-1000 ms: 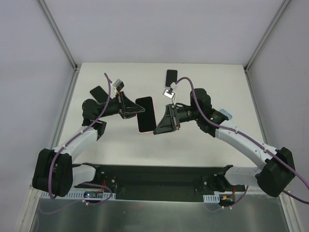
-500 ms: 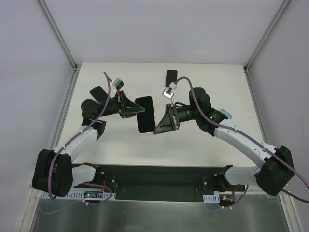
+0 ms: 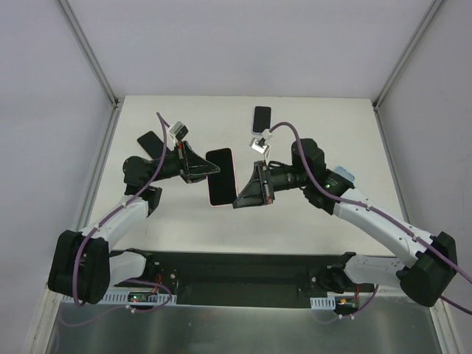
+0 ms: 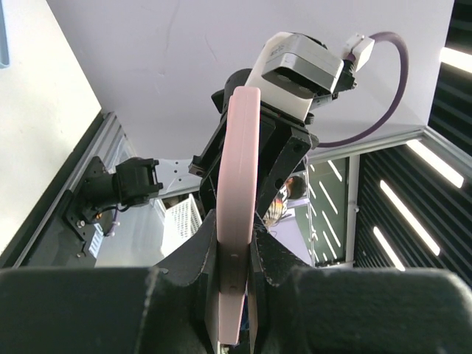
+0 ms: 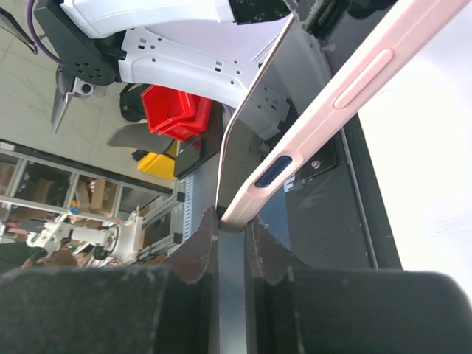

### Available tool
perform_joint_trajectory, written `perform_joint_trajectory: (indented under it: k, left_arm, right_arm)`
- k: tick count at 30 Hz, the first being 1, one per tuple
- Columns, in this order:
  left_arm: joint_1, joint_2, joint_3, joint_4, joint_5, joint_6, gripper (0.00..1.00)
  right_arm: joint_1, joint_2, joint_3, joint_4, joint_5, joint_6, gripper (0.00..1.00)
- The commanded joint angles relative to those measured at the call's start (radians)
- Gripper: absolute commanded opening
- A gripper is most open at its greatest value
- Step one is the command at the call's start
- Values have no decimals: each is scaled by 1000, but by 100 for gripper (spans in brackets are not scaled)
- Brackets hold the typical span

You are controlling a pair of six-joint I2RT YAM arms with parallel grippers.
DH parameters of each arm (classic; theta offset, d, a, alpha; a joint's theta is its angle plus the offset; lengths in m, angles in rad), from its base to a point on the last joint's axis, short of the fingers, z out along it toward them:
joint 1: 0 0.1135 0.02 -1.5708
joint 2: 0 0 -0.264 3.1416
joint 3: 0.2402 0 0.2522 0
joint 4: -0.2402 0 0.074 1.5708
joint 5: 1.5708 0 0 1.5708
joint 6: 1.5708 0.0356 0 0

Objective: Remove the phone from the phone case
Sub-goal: Remove the phone case from the phone.

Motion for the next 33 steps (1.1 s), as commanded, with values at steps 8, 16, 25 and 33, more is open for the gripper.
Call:
perform_joint_trajectory:
  k: [8,16,25,33]
  left_arm:
    - [-15,-91,0,-20,-126,-133,0]
    - [-30,-124,-8,-18,-143,-168,0]
    - [-34,-134,-26,2,-143,-196,0]
    - [-45,-142,-32,5,-146,-229,0]
  right_arm:
    - [25,-71,20,77,121,-211,1]
    - [36,-42,-10,234,91,-223,1]
    - [39,-48,-21,292,106,-289,1]
    - [48,-44,-12,292,147,-384,1]
